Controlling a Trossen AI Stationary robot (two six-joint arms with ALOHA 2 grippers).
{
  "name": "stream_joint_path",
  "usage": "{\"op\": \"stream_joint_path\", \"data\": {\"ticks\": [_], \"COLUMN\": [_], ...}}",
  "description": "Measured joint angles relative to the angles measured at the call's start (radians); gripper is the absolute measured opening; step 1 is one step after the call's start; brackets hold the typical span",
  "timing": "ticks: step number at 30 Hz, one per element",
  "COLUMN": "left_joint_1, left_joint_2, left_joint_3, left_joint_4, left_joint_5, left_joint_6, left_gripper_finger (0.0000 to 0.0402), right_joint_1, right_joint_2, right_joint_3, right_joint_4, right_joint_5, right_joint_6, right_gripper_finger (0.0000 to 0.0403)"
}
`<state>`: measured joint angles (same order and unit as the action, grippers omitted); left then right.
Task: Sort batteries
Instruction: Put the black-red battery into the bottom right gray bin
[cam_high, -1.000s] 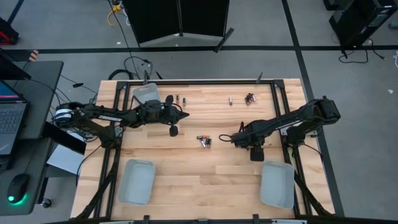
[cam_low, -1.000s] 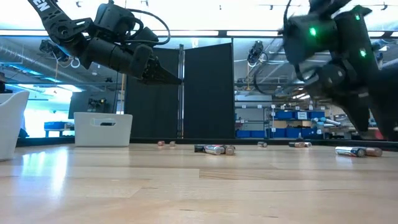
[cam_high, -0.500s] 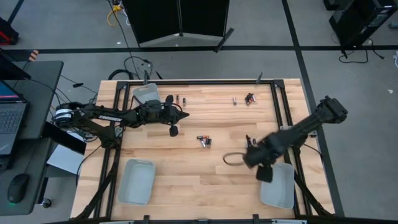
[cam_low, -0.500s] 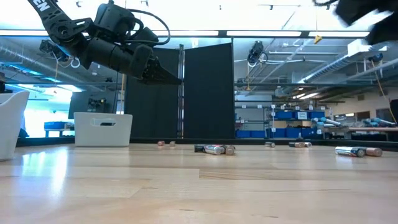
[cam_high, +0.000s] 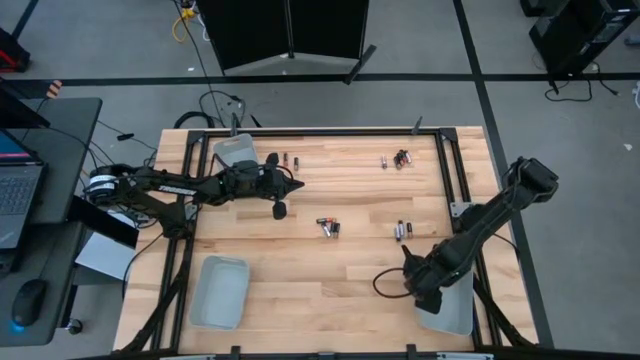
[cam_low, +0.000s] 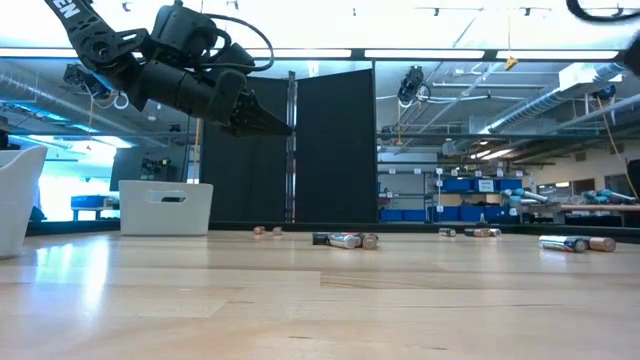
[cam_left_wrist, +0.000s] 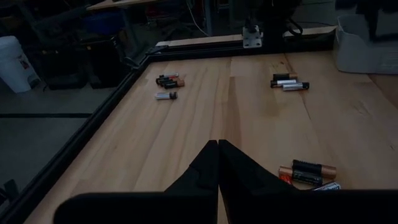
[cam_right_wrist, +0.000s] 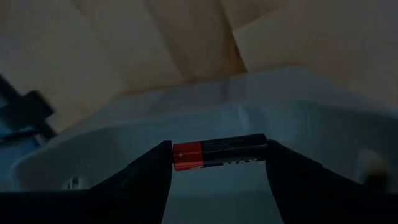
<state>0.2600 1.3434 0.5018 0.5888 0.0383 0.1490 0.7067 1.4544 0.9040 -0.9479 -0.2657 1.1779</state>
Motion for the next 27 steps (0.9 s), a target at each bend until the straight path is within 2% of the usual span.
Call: {"op": "stream_joint_path", "data": {"ticks": [5, 11, 20, 27], "left_joint_1": [0.000, 0.000, 0.000, 0.000], "left_joint_2": [0.000, 0.000, 0.000, 0.000], "left_joint_3": [0.000, 0.000, 0.000, 0.000], "left_joint_4": [-0.003, -0.004, -0.003, 0.002], "left_joint_5": [0.000, 0.000, 0.000, 0.000], "left_joint_6": [0.000, 0.001, -0.003, -0.018], "left_gripper_finger": [0.0013, 0.0013, 0.0013, 0.0013], "right_joint_1": [0.030, 0.060, 0.068, 0.068], "right_joint_2": [0.000, -0.001, -0.003, -0.003], "right_joint_3": [-0.111, -0.183, -0.195, -0.152], "right_joint_4": [0.113, 0.123, 0.137, 0.111], "right_joint_5": [0.005, -0.025, -0.035, -0.040], "right_joint_6": [0.026, 0.037, 0.019, -0.011], "right_gripper_finger": [0.0242, 0.0242, 0.0262, 0.0285]}}
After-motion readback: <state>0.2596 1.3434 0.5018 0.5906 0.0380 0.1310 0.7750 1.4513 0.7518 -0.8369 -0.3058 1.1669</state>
